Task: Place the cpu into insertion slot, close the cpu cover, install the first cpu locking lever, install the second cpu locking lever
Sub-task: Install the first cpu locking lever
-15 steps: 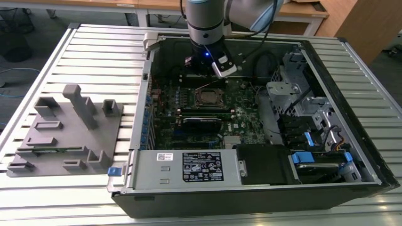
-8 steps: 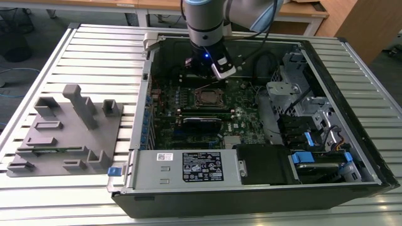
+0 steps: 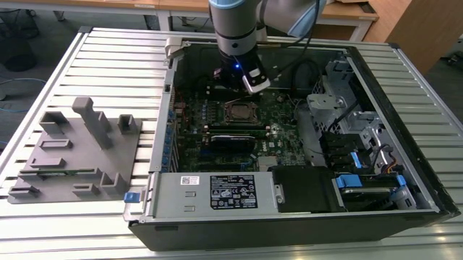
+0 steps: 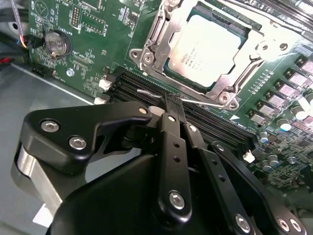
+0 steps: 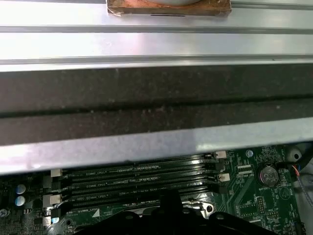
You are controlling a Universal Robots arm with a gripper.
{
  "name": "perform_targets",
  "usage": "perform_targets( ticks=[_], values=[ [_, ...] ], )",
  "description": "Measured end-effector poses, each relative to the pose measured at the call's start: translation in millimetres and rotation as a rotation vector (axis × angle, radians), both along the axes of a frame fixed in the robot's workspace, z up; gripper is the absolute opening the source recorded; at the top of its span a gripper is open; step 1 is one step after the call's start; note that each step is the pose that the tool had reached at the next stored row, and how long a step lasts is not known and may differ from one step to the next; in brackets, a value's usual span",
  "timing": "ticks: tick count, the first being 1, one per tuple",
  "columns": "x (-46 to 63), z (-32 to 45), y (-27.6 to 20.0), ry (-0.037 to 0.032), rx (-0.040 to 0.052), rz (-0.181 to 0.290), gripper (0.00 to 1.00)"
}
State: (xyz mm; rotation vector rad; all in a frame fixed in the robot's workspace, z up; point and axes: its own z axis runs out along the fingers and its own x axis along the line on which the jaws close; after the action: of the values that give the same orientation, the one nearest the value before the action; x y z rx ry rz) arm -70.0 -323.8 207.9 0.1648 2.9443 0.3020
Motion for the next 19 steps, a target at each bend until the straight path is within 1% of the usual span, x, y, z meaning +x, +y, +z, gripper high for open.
perform_targets(
  ticks=[9,13,15,19],
  values=[
    [-4.0,-2.8,0.1,-0.0004,0.0001,-0.032,0.11],
    [-4.1,-4.3,0.1,-0.0003,0.0,-0.082,0.11],
    [-4.1,-4.9,0.4,-0.0003,0.0,-0.1,0.11],
    [-4.1,-5.0,0.4,-0.0003,-0.0001,-0.106,0.11]
  ],
)
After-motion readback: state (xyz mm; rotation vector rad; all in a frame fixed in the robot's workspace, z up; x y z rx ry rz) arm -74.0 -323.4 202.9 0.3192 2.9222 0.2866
